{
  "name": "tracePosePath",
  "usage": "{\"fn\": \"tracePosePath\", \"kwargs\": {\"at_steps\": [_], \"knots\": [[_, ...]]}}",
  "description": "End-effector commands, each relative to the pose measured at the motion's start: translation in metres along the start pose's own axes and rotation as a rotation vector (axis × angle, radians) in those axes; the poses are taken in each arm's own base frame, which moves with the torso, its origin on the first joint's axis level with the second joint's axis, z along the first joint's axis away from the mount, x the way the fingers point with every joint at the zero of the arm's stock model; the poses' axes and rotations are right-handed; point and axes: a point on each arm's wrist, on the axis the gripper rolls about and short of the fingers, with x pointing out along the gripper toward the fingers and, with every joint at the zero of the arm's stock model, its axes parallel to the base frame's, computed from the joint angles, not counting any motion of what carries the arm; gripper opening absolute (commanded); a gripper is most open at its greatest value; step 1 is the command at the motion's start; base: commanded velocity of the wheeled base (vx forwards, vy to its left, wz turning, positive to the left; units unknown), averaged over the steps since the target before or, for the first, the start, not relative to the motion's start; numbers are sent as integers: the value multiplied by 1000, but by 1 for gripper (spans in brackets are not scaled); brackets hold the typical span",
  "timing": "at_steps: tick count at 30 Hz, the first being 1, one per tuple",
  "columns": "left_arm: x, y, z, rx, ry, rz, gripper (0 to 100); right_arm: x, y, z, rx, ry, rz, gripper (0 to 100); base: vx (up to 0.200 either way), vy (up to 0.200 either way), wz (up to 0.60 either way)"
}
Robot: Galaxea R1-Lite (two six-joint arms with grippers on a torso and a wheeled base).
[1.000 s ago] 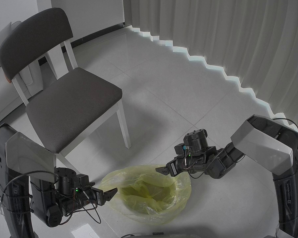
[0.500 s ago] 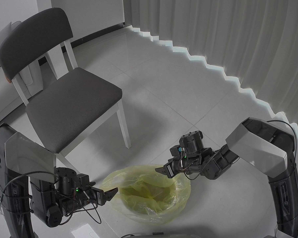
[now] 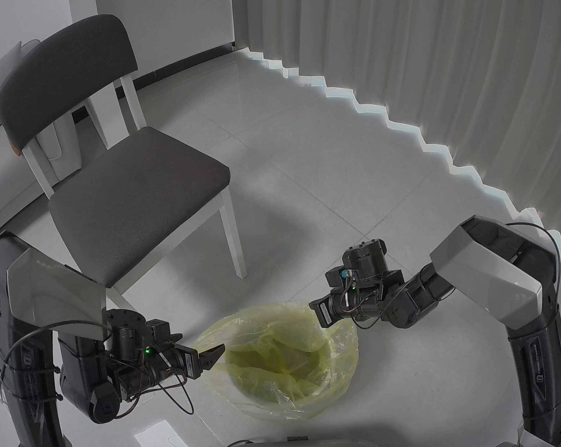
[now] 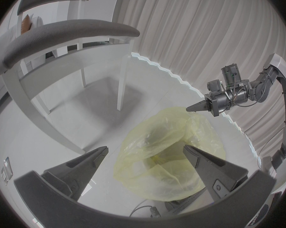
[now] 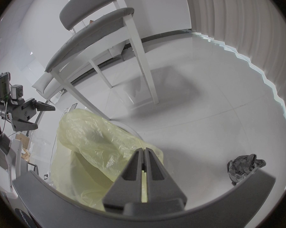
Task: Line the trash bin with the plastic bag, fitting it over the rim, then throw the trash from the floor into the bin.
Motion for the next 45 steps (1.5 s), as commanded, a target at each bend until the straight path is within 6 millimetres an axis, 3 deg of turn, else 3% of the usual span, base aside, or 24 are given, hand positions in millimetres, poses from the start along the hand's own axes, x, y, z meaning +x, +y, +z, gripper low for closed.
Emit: {"fn": "tracePosePath", "kwargs": {"at_steps": [1,13,23,35,36,39,42,45], "knots": [[5,-2,13,13,-72,-13,100,-8,-9,18,2,-52,-16,0,0,0,0],[7,-5,11,17,-67,-21,100,-11,-22,66,11,-108,-34,0,0,0,0],[13,-2,5,10,-41,-12,100,36,-39,44,32,-36,-40,0,0,0,0],[19,2,0,2,-24,-1,100,43,-57,33,61,29,-62,0,0,0,0],[22,3,-2,-1,-19,0,100,41,-57,30,62,52,-63,100,0,0,0],[28,6,-5,-4,-14,6,100,35,-54,35,68,52,-70,100,0,0,0],[33,11,-4,-9,-25,16,100,15,-50,52,75,25,-80,100,0,0,0],[37,15,-1,-16,-40,18,100,-18,-43,65,110,13,-89,100,0,0,0]]}}
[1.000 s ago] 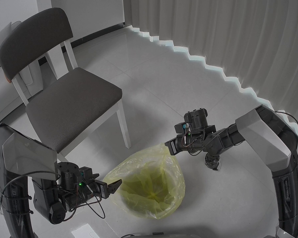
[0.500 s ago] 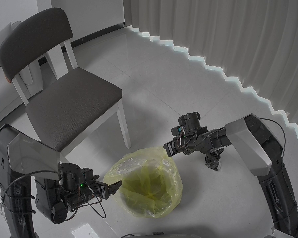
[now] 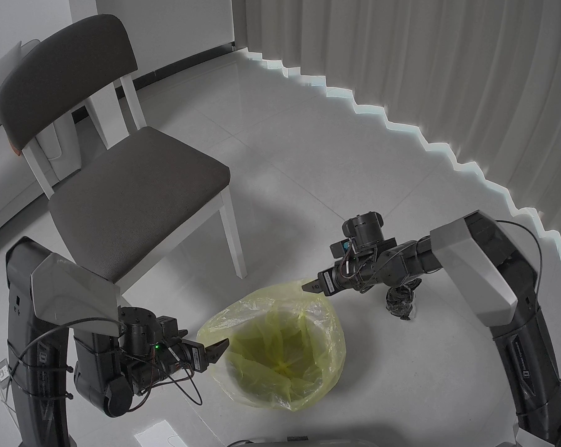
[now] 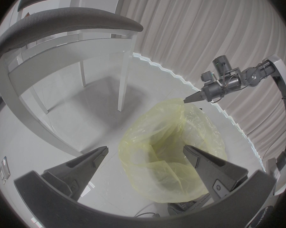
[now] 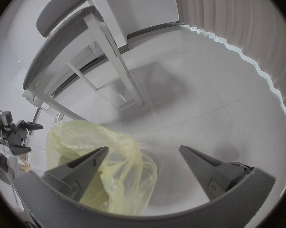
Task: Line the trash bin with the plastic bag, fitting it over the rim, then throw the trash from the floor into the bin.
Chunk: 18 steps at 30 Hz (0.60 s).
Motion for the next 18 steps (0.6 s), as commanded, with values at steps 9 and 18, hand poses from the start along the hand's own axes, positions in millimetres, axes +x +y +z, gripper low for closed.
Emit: {"fn": "tracePosePath", "kwargs": {"at_steps": [9,18], "knots": [[12,4,-3,-3,-11,-7,100,-66,17,-41,52,179,-68,100,0,0,0],[14,-4,-2,13,-17,-21,100,-41,34,-80,13,172,-43,0,0,0,0]]}}
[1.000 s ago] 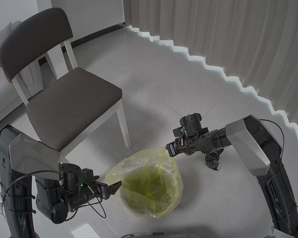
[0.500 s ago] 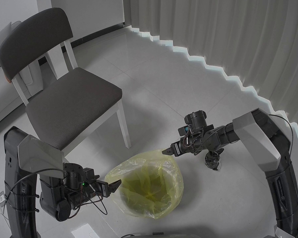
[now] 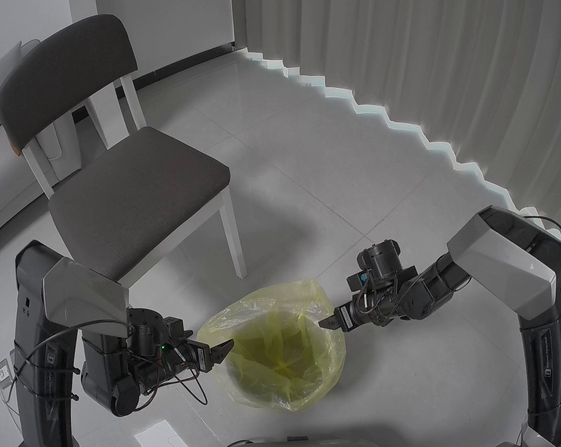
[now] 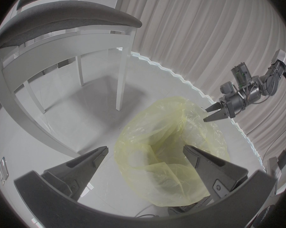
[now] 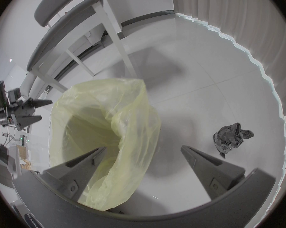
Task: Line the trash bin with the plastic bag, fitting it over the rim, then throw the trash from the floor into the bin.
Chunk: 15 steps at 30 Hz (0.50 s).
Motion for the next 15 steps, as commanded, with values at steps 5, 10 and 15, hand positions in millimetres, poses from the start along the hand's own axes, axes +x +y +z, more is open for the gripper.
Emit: {"fn": "tracePosePath", "kwargs": {"at_steps": [5,10,15], "knots": [[1,-3,2,7,-19,-8,100,7,9,-23,-7,58,10,0,0,0,0],[2,-2,0,4,-13,-3,100,7,4,-38,1,107,2,0,0,0,0],[1,0,-2,-3,-3,4,100,-11,-13,-40,19,109,-24,0,0,0,0]]}}
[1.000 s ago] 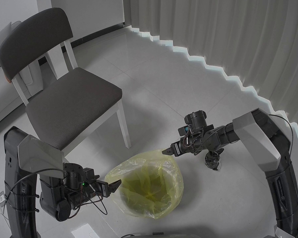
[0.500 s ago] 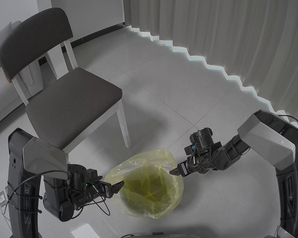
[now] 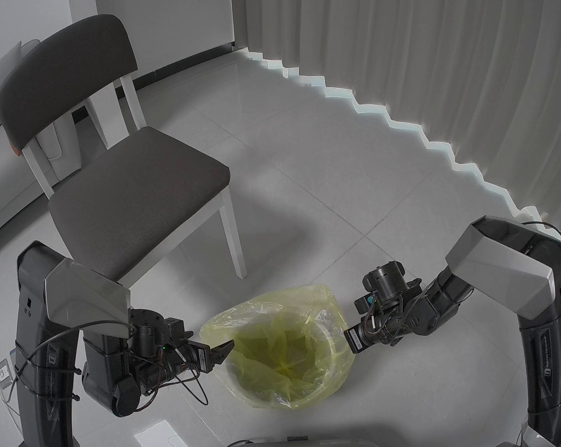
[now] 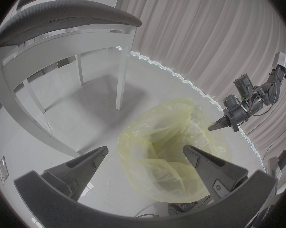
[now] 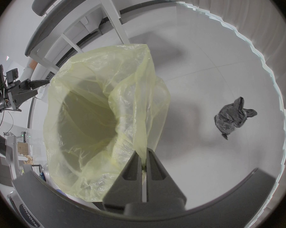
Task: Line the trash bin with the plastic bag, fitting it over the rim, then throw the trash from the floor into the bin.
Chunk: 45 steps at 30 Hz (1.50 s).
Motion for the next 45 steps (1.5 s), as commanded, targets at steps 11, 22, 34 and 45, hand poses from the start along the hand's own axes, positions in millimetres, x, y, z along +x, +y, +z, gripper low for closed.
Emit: {"fn": "tracePosePath", "kwargs": {"at_steps": [11,22,34,45], "knots": [[2,2,-7,-3,16,6,100,-21,-16,-8,-7,25,-22,0,0,0,0],[10,12,-9,-15,10,40,100,19,-9,4,-36,26,-3,0,0,0,0],[12,29,-6,-40,-11,85,100,-6,-21,7,-70,42,-23,100,0,0,0],[25,52,-16,-39,-6,165,100,-53,-50,9,-6,-8,-64,100,0,0,0]]}}
